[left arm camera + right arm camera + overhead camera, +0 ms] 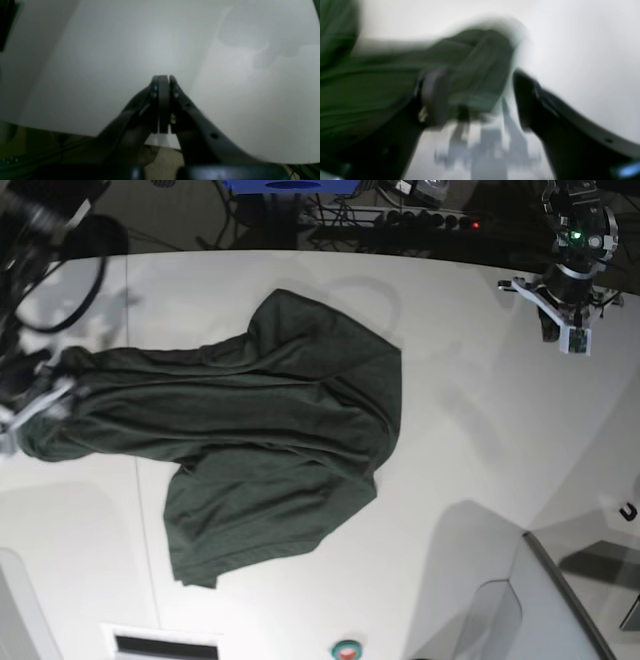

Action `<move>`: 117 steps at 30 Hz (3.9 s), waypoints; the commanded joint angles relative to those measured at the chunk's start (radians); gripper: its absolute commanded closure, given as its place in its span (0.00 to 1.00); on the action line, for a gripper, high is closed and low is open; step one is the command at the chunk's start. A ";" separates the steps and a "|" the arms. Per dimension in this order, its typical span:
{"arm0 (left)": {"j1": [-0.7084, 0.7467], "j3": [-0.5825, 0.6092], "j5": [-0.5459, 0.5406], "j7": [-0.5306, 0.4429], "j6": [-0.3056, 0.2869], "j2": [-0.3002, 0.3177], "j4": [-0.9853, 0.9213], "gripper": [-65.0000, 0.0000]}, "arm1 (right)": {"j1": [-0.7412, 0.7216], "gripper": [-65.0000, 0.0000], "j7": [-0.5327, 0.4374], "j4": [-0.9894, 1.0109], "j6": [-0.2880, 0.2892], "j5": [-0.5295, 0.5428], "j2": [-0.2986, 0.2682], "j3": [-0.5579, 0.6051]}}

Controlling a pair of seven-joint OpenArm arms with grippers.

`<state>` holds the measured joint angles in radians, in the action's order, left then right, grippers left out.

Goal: Layout the t-shirt on the table in an organized manner, then fold the t-shirt properly
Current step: 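Release the shirt with the right gripper and reposition it over the shirt, then grasp the shirt edge with the right gripper and drag it outward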

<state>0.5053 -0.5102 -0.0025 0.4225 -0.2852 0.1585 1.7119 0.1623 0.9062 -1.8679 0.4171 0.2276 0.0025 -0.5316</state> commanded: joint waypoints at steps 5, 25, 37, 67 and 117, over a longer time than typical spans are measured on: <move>0.002 -0.009 0.002 -0.020 0.008 0.020 0.018 1.00 | 0.161 0.22 0.000 -0.051 0.024 0.060 0.080 0.190; 0.011 -0.155 0.002 -0.021 0.007 0.043 0.007 1.00 | -0.022 0.22 -0.005 0.472 0.024 0.237 0.098 0.244; 0.011 -0.156 0.002 -0.021 0.007 0.043 0.007 1.00 | -0.037 1.00 -0.046 0.566 0.024 0.237 0.072 0.216; 0.000 -0.015 0.011 -0.021 0.007 0.048 0.015 1.00 | 0.277 0.79 0.084 0.192 0.024 0.234 0.052 0.044; -0.033 -0.333 0.003 -0.023 0.007 0.118 -0.135 1.00 | 0.253 0.90 -0.200 0.170 0.027 -0.419 -0.032 0.348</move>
<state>0.4732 -0.8364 0.0010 0.4171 -0.2871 0.2573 1.5635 0.4175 0.7185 -1.6806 0.4423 -0.1909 -0.0261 -0.1795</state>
